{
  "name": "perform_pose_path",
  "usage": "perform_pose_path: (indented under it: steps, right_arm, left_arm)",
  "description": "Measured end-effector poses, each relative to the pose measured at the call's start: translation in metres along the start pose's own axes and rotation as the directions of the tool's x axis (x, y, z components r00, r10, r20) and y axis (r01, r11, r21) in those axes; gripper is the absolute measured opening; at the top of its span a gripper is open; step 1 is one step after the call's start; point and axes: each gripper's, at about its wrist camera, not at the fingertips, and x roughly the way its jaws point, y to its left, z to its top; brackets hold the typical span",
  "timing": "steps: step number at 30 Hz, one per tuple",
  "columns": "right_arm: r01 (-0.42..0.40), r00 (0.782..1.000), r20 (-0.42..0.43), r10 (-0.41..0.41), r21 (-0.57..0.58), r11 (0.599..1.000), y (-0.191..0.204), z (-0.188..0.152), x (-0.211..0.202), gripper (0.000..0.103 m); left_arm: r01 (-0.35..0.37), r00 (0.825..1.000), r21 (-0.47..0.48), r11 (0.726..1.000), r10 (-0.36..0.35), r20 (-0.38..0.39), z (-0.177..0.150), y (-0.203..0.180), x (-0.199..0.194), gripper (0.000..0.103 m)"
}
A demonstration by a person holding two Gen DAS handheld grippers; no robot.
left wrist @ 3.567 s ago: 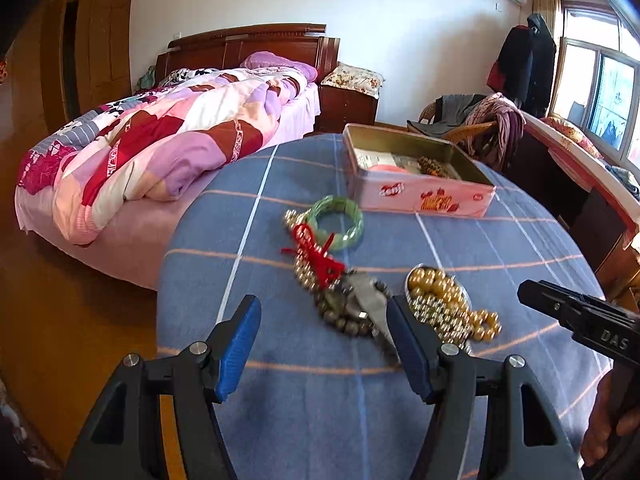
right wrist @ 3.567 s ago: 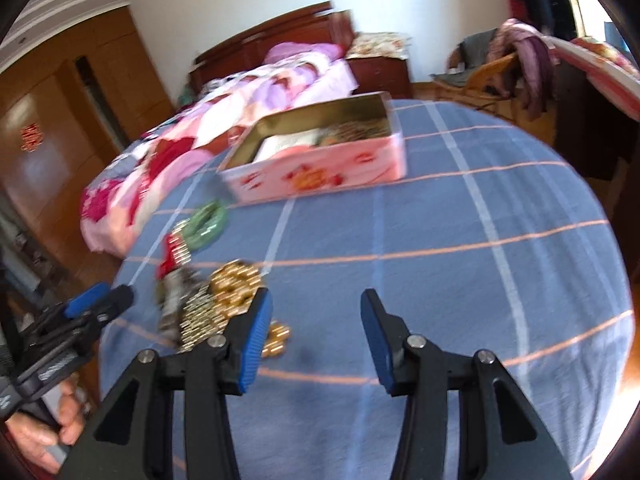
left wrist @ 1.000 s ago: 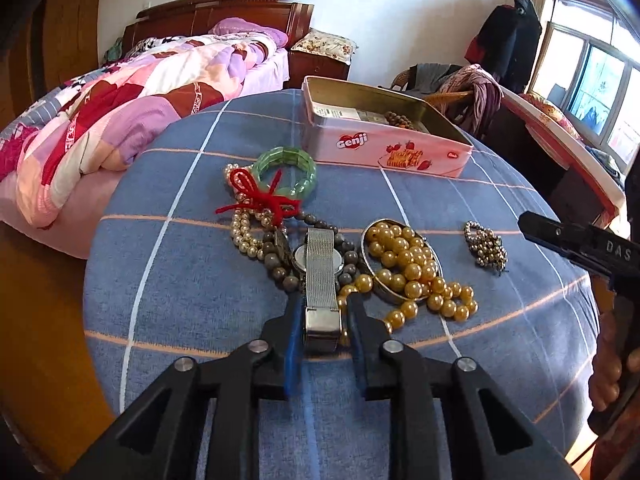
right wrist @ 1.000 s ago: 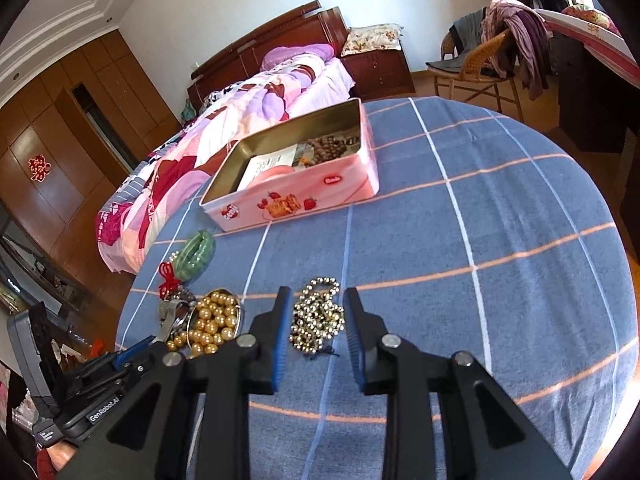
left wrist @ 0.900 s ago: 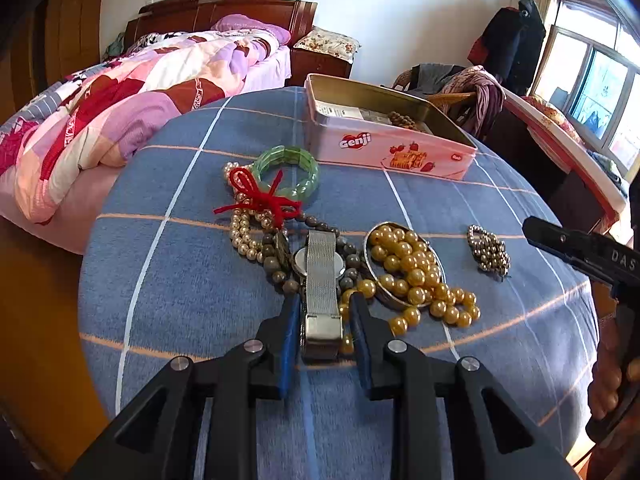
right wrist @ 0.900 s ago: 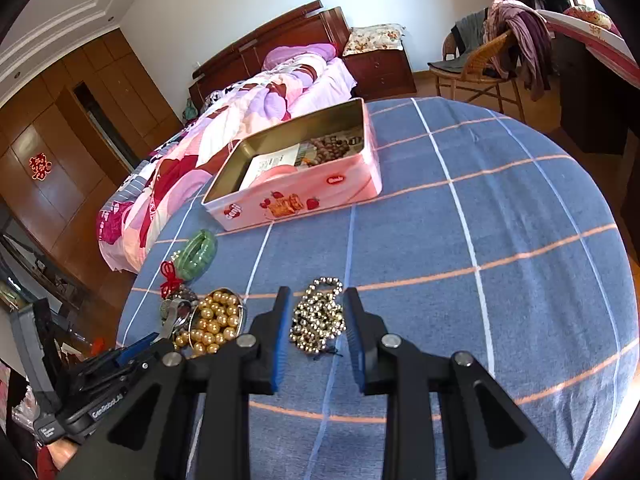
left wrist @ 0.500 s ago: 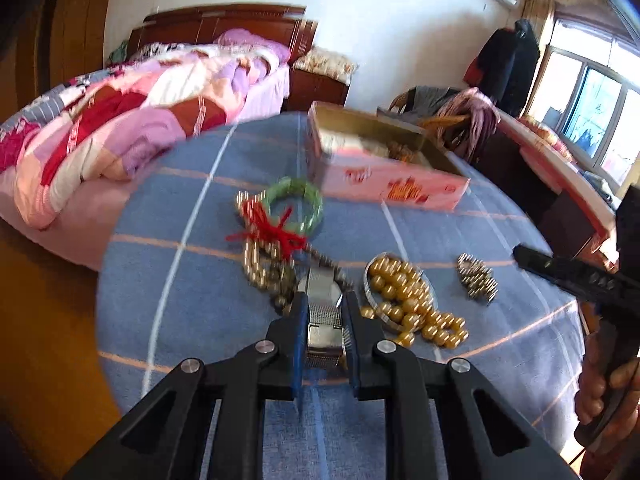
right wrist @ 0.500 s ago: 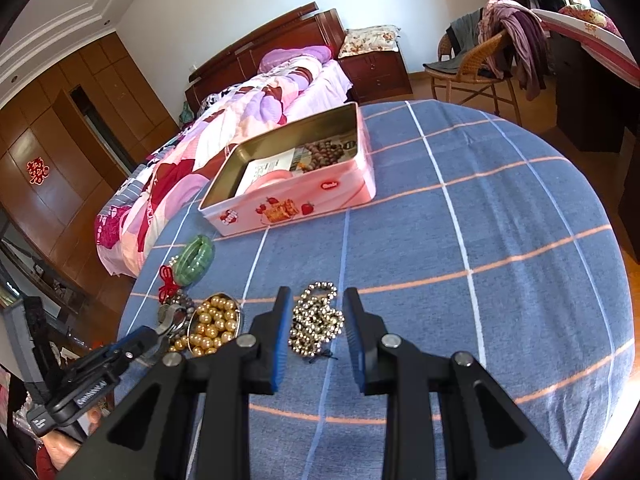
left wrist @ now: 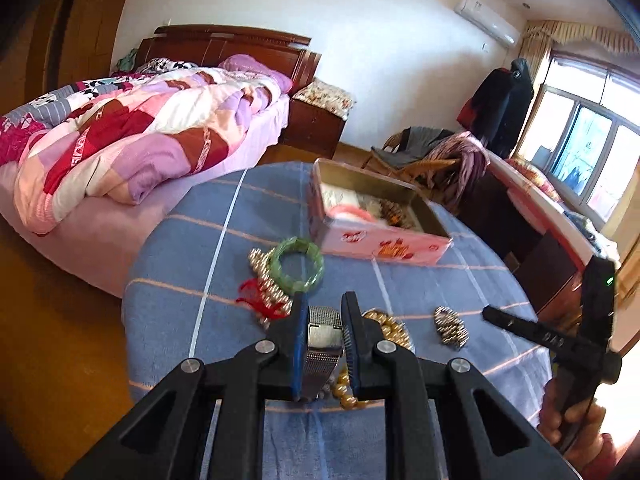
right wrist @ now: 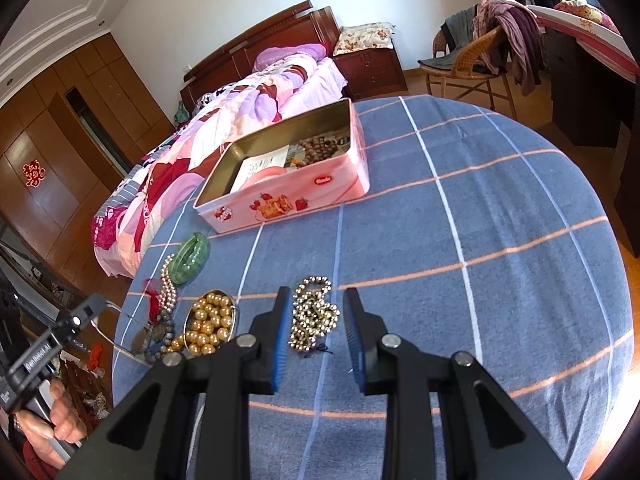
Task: Organize jewelry
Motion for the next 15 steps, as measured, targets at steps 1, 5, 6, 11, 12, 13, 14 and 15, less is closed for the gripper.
perform_pose_path:
  steps: [1, 5, 6, 11, 12, 13, 14, 15]
  right_arm:
    - [0.001, 1.000, 0.002, -0.001, -0.001, 1.000, 0.001, 0.001, 0.000, 0.030]
    - [0.012, 1.000, 0.006, -0.012, -0.004, 1.000, -0.002, 0.001, -0.001, 0.030]
    - [0.018, 1.000, 0.004, -0.018, -0.004, 1.000, -0.001, 0.001, 0.000, 0.030]
    - [0.020, 0.999, -0.025, -0.020, 0.000, 1.000, -0.002, -0.002, 0.005, 0.056]
    - [0.022, 0.999, -0.027, -0.023, -0.008, 1.000, 0.000, -0.002, 0.007, 0.063]
    - [0.023, 0.999, -0.030, -0.024, -0.017, 1.000, 0.002, -0.002, 0.009, 0.063]
    - [0.023, 0.999, -0.038, -0.025, -0.033, 0.999, 0.006, -0.001, 0.012, 0.063]
    - [0.028, 0.998, -0.047, -0.030, -0.050, 0.998, 0.010, -0.001, 0.015, 0.063]
  left_arm:
    - [0.008, 1.000, -0.003, 1.000, -0.008, 0.008, 0.003, 0.000, -0.002, 0.016]
    - [0.037, 0.998, -0.002, 0.999, -0.037, 0.047, 0.014, -0.004, -0.012, 0.016]
    - [0.046, 0.997, 0.001, 0.999, -0.046, 0.056, 0.016, -0.007, -0.014, 0.016]
    - [0.068, 0.996, 0.019, 0.998, -0.069, 0.061, 0.018, -0.014, -0.013, 0.016]
    - [0.068, 0.996, 0.019, 0.997, -0.069, 0.056, 0.017, -0.014, -0.012, 0.016]
    - [0.068, 0.996, 0.021, 0.997, -0.069, 0.051, 0.016, -0.016, -0.010, 0.016]
    - [0.067, 0.997, 0.023, 0.997, -0.068, 0.048, 0.015, -0.017, -0.008, 0.016]
    - [0.067, 0.997, 0.023, 0.997, -0.068, 0.045, 0.015, -0.018, -0.007, 0.016]
